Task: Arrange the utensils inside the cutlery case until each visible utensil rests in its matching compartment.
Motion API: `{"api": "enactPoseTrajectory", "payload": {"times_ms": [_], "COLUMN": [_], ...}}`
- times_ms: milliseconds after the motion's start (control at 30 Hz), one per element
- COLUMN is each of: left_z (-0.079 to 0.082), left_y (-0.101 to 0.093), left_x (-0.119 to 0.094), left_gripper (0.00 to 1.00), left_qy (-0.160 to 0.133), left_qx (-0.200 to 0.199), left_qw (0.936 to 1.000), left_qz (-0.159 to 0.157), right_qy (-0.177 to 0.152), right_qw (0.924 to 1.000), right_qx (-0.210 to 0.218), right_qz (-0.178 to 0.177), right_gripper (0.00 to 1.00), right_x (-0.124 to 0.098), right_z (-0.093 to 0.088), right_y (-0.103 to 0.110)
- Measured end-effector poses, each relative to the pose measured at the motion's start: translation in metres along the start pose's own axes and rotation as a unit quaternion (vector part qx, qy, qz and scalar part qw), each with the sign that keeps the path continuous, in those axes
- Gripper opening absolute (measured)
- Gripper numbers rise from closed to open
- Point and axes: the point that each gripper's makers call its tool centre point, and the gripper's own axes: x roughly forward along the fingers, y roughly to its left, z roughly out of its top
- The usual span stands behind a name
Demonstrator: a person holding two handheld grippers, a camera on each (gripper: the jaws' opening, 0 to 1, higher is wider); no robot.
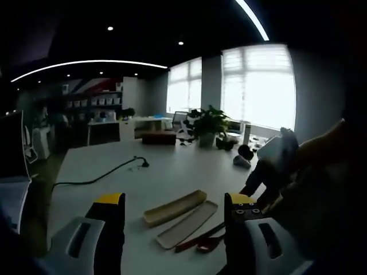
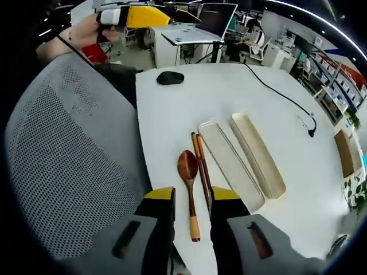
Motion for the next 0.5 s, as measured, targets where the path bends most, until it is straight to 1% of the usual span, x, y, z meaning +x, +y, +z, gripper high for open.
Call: {"api": "enactPoseTrajectory", "payload": {"times_ms": [67,100,133,167,200,267,400,500], "left_z": [0.0,0.0,0.001,0.001,0.003,0.005,0.007,0.008], "left_y": [0.002,0.003,0.003,0.004,0.005,0.007,0.009,0.007], "left_x": [-0.001,-0.001,-0.001,-0.001,-0.001,-0.001,0.0,0.0], "left_gripper": [0.72,0.72,0.72,0.72,0.72,0.72,0.73,0.72], "left_qy": [0.001,0.001,0.0,-0.001,-0.004,-0.006,-0.006,-0.009], "left_qx": [-0.002,-0.003,-0.003,-0.004,-0.003,0.001,0.0,-0.004], "left_qw": [1.0,1.0,1.0,1.0,1.0,1.0,1.0,0.9999], "left_qz": [0.002,0.002,0.003,0.004,0.005,0.007,0.007,0.002], "right_qy": [0.005,0.003,-0.005,-0.001,0.014,0.02,0.03,0.039], "right_qw": [0.9999,0.9999,0.9997,0.9997,0.9993,0.9992,0.9986,0.9981], "right_qx": [-0.001,-0.004,-0.015,-0.016,-0.022,-0.024,-0.025,-0.027], "right_qz": [0.011,0.014,0.017,0.019,0.026,0.025,0.037,0.038], "right_gripper": [0.21,0.21,0.2,0.18,0.17,0.17,0.17,0.17], "right_x": [0.007,0.011,0.018,0.023,0.029,0.038,0.044,0.047], "right_z": [-0.001,-0.002,-0.001,-0.004,-0.009,-0.013,-0.016,-0.017], "right_y": [-0.001,-0.002,-0.003,-0.004,-0.003,-0.006,-0.006,-0.01]}}
